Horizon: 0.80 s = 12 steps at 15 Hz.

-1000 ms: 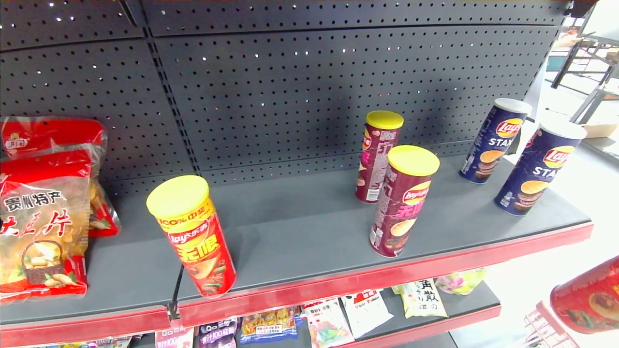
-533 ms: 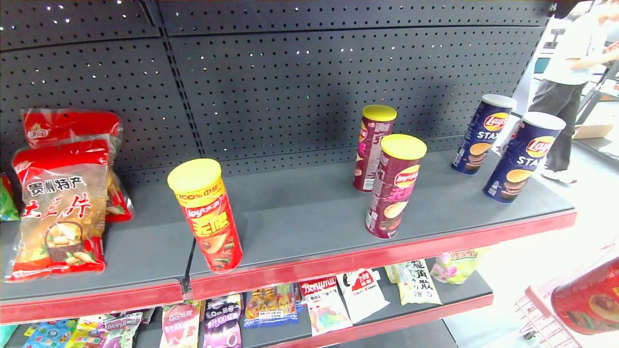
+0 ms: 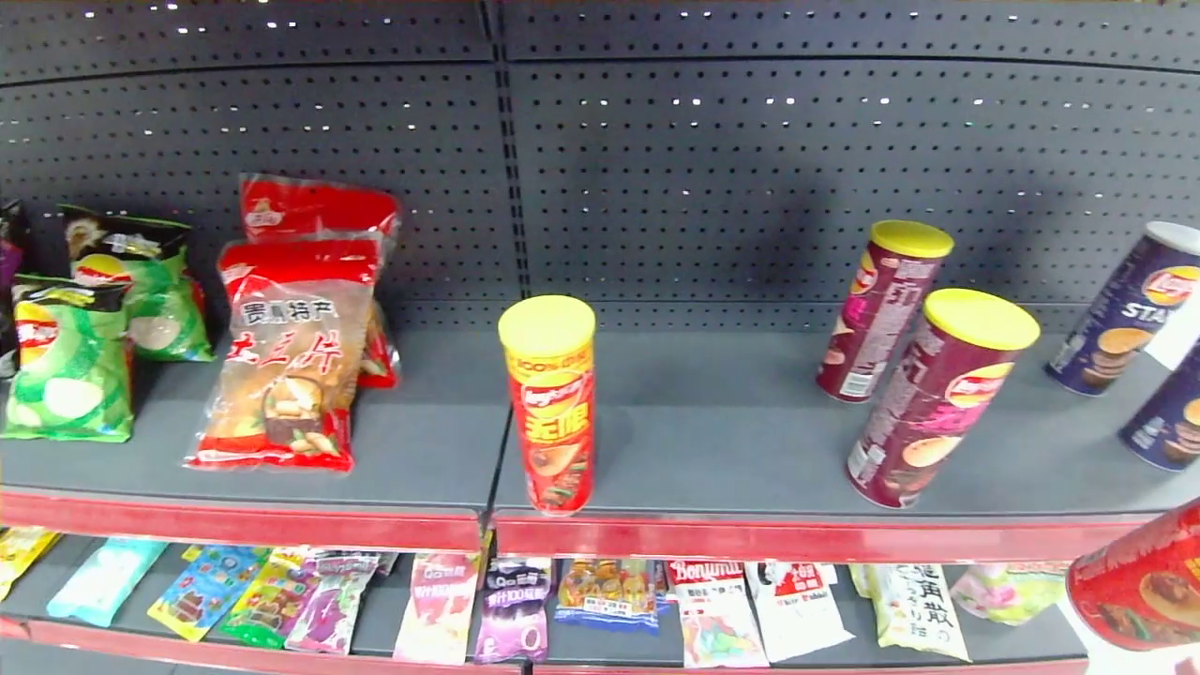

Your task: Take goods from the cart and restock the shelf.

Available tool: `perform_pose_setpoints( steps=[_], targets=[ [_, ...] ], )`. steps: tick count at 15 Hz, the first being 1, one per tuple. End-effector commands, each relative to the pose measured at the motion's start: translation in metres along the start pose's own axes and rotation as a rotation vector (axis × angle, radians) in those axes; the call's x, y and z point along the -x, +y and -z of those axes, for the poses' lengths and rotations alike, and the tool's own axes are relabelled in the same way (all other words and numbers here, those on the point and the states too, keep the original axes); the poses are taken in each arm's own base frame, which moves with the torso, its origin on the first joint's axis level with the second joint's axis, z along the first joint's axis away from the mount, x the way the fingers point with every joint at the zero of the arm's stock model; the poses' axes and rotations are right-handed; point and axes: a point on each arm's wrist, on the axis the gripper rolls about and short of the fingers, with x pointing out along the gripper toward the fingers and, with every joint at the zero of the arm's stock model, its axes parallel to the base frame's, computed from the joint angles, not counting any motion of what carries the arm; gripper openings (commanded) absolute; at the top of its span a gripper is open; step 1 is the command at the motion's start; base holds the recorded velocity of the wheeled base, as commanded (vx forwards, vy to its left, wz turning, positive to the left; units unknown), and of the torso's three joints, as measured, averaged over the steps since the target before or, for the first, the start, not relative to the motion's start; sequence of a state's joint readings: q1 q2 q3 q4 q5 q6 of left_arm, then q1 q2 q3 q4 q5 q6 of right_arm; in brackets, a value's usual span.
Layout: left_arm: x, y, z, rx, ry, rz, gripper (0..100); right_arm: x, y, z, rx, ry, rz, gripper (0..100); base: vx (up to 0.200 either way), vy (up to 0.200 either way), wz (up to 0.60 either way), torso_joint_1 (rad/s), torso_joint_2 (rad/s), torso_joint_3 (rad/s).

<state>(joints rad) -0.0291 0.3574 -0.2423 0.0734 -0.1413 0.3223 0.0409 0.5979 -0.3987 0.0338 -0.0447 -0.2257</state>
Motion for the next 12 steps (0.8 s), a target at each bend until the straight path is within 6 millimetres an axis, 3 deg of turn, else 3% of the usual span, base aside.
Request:
perform_pose_setpoints(
  steps=[1,6,7,9,10,12],
  targets=[
    [0.0,0.0,-0.001,0.0,-0.001,-0.001,100,0.001,0.0,0.0,0.0,-0.004,-0.003,0,0.0,0.0,0.0,0.0,0.0,0.0],
    [0.002,0.0,0.0,-0.002,-0.014,-0.006,100,0.018,0.002,-0.016,0.01,-0.137,-0.236,0,0.0,0.0,0.0,0.0,0.0,0.0],
    [0.002,-0.001,0.003,0.0,-0.008,-0.008,100,0.013,0.0,-0.042,0.036,-0.175,-0.369,0,0.0,0.0,0.0,0.0,0.0,0.0],
    [0.002,-0.001,0.003,0.013,-0.005,-0.008,100,-0.004,0.003,-0.077,0.09,-0.198,-0.478,0,0.0,0.0,0.0,0.0,0.0,0.0],
    [0.002,-0.001,0.003,0.013,-0.005,-0.008,100,-0.025,0.014,-0.106,0.108,-0.199,-0.58,0,0.0,0.0,0.0,0.0,0.0,0.0],
    [0.001,-0.001,0.003,0.013,-0.004,-0.006,100,-0.054,0.028,-0.128,0.112,-0.196,-0.586,0,0.0,0.0,0.0,0.0,0.0,0.0]
  ],
)
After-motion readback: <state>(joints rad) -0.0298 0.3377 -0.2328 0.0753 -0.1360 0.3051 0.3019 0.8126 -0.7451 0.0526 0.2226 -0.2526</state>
